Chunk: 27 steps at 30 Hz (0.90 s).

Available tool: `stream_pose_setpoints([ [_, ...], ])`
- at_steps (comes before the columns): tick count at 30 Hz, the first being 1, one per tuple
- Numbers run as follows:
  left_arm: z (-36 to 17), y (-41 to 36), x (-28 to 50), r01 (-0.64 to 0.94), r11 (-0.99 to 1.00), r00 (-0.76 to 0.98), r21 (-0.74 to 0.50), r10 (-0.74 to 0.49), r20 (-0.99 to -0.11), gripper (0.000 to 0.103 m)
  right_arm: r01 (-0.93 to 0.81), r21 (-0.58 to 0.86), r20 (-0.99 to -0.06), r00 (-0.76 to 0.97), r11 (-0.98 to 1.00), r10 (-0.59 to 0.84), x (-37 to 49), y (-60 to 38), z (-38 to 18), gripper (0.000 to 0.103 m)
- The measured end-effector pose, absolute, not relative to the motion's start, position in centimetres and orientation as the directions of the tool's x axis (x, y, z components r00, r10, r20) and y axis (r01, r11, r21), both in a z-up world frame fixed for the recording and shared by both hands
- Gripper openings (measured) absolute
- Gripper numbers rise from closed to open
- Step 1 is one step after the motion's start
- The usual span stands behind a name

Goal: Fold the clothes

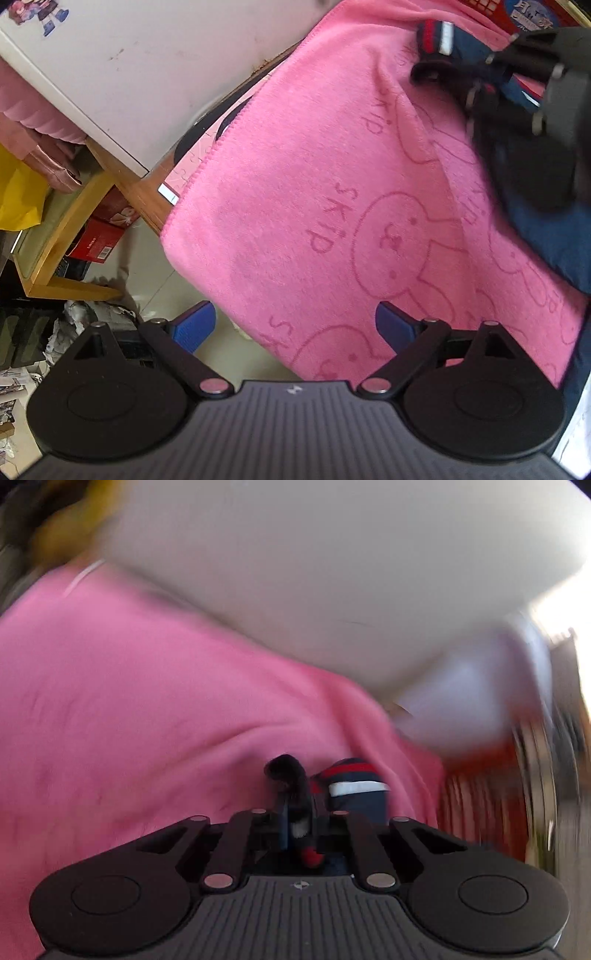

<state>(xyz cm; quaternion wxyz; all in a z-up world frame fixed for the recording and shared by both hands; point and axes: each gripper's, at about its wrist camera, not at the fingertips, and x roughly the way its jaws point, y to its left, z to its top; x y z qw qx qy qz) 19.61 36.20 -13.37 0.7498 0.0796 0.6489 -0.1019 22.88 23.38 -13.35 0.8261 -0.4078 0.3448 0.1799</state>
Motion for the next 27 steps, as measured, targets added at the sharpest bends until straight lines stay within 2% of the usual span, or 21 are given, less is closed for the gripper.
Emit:
stream_pose_setpoints([
  [3, -13.5, 36.8, 19.4, 0.235, 0.972, 0.130, -0.027, -0.059, -0.990, 0.095, -0.309, -0.080, -0.732, 0.664, 0.948, 0.154, 26.3, 19.3, -7.3, 0.013],
  [4, -13.5, 37.0, 19.4, 0.225, 0.974, 0.126, -0.032, -0.062, -0.990, 0.095, -0.210, 0.163, -0.706, 0.657, 0.964, 0.263, 27.4, 17.6, -6.1, 0.013],
  [5, -13.5, 37.2, 19.4, 0.218, 0.975, 0.124, -0.036, -0.064, -0.990, 0.095, -0.107, 0.402, -0.653, 0.663, 0.909, 0.367, 28.4, 15.8, -5.0, 0.012],
  [7, -13.4, 37.6, 19.4, 0.207, 0.978, 0.125, -0.039, -0.066, -0.990, 0.095, -0.039, 0.714, -0.489, 0.687, 0.699, 0.538, 30.3, 14.3, -5.0, 0.013],
  [8, -13.3, 37.8, 19.4, 0.204, 0.978, 0.128, -0.037, -0.064, -0.990, 0.095, -0.039, 0.777, -0.445, 0.672, 0.629, 0.592, 31.0, 14.7, -5.8, 0.017],
  [9, -13.2, 38.0, 19.5, 0.201, 0.979, 0.132, -0.034, -0.062, -0.989, 0.095, -0.038, 0.828, -0.402, 0.655, 0.559, 0.640, 31.6, 15.0, -6.6, 0.027],
  [10, -13.1, 38.1, 19.6, 0.198, 0.980, 0.135, -0.032, -0.059, -0.989, 0.095, -0.035, 0.873, -0.355, 0.637, 0.486, 0.684, 32.2, 15.4, -7.4, 0.031],
  [11, -13.0, 38.3, 19.7, 0.195, 0.980, 0.139, -0.029, -0.057, -0.989, 0.095, -0.015, 0.881, -0.370, 0.600, 0.472, 0.710, 32.7, 16.2, -8.0, 0.042],
  [12, -12.9, 38.5, 19.8, 0.193, 0.981, 0.142, -0.027, -0.055, -0.988, 0.095, -0.013, 0.870, -0.403, 0.554, 0.492, 0.728, 32.8, 16.9, -8.0, 0.065],
  [14, -12.7, 38.9, 20.0, 0.187, 0.982, 0.149, -0.022, -0.051, -0.987, 0.095, -0.046, 0.833, -0.459, 0.498, 0.551, 0.736, 32.5, 17.7, -7.4, 0.091],
  [15, -12.6, 39.1, 20.1, 0.184, 0.983, 0.153, -0.020, -0.048, -0.987, 0.095, -0.081, 0.806, -0.479, 0.494, 0.586, 0.726, 31.9, 17.8, -6.7, 0.096],
  [17, -12.5, 39.3, 20.3, 0.179, 0.984, 0.160, -0.016, -0.045, -0.986, 0.095, -0.152, 0.745, -0.488, 0.540, 0.650, 0.686, 30.6, 17.0, -5.4, 0.099],
  [19, -12.4, 39.3, 20.5, 0.179, 0.984, 0.166, -0.015, -0.045, -0.985, 0.095, -0.141, 0.600, -0.565, 0.622, 0.787, 0.543, 28.7, 15.9, -4.8, 0.099],
  [20, -12.4, 39.3, 20.6, 0.178, 0.984, 0.169, -0.014, -0.045, -0.985, 0.095, -0.127, 0.518, -0.593, 0.660, 0.846, 0.462, 27.8, 15.4, -4.5, 0.093],
  [21, -12.4, 39.3, 20.7, 0.180, 0.984, 0.171, -0.013, -0.044, -0.984, 0.095, -0.114, 0.411, -0.655, 0.653, 0.905, 0.380, 28.0, 15.8, -5.0, 0.079],
  [23, -12.5, 39.1, 20.7, 0.191, 0.982, 0.173, -0.007, -0.040, -0.984, 0.095, -0.129, 0.243, -0.758, 0.593, 0.961, 0.271, 29.7, 18.1, -7.6, 0.064],
  [24, -12.4, 39.0, 20.7, 0.197, 0.980, 0.173, -0.003, -0.038, -0.984, 0.095, -0.153, 0.202, -0.780, 0.572, 0.967, 0.254, 29.9, 19.7, -9.0, 0.062],
  [26, -12.2, 38.8, 20.5, 0.215, 0.977, 0.176, 0.012, -0.027, -0.984, 0.095, -0.207, 0.151, -0.799, 0.550, 0.967, 0.242, 30.1, 22.2, -11.1, 0.062],
  [27, -12.0, 38.6, 20.5, 0.224, 0.974, 0.178, 0.020, -0.020, -0.984, 0.095, -0.226, 0.126, -0.807, 0.543, 0.966, 0.232, 30.2, 23.0, -11.8, 0.069],
])
